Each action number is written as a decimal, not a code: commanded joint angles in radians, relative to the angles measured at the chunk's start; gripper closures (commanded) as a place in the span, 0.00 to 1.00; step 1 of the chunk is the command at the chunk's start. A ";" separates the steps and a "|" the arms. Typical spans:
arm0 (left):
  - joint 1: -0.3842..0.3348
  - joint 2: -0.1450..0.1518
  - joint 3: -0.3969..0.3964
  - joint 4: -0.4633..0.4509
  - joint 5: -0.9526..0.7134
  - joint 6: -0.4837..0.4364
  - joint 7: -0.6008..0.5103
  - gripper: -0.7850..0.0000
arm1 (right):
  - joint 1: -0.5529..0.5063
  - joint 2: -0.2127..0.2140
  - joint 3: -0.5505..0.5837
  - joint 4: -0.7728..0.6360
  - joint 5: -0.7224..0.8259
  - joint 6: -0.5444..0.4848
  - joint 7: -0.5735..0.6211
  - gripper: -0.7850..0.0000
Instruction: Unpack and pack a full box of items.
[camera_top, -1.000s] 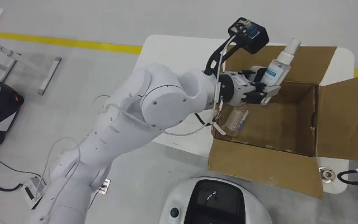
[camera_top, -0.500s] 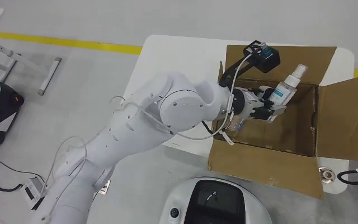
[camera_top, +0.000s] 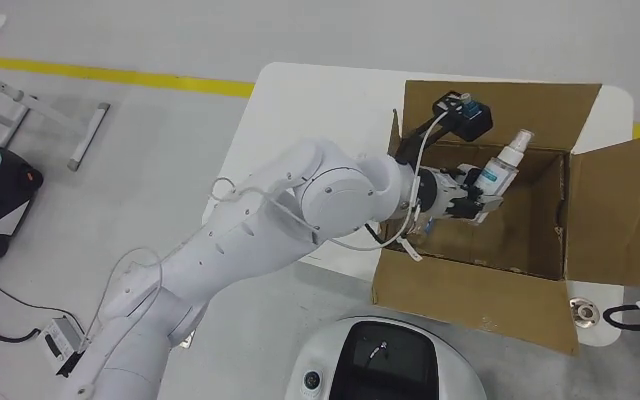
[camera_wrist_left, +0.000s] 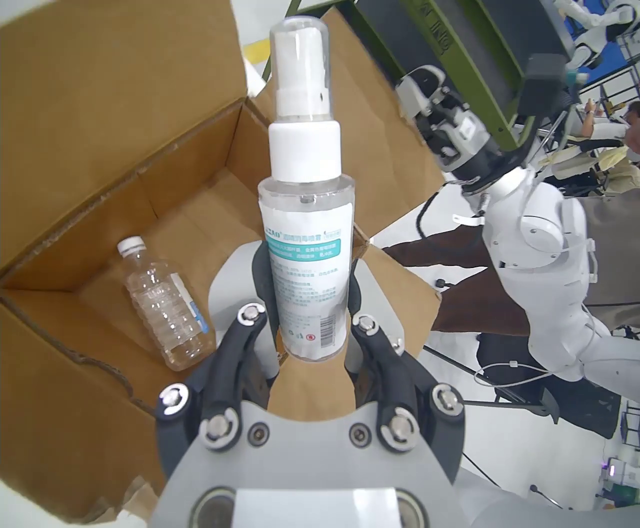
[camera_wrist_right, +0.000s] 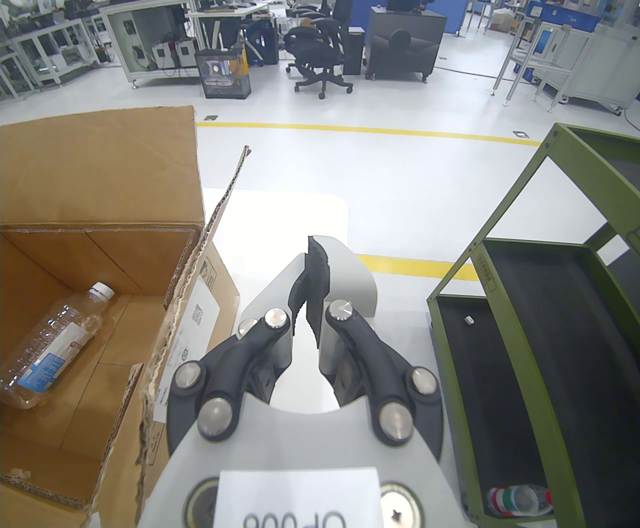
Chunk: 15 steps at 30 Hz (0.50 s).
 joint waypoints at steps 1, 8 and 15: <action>-0.019 -0.009 0.034 0.030 0.016 0.021 -0.026 1.00 | 0.000 0.000 0.000 0.000 0.000 0.000 0.000 1.00; -0.072 -0.040 0.122 0.132 0.050 0.113 -0.120 1.00 | 0.000 0.000 0.000 0.000 0.000 0.000 0.000 1.00; -0.103 -0.064 0.176 0.186 0.082 0.167 -0.185 1.00 | 0.000 0.000 0.000 0.000 0.000 0.000 0.000 1.00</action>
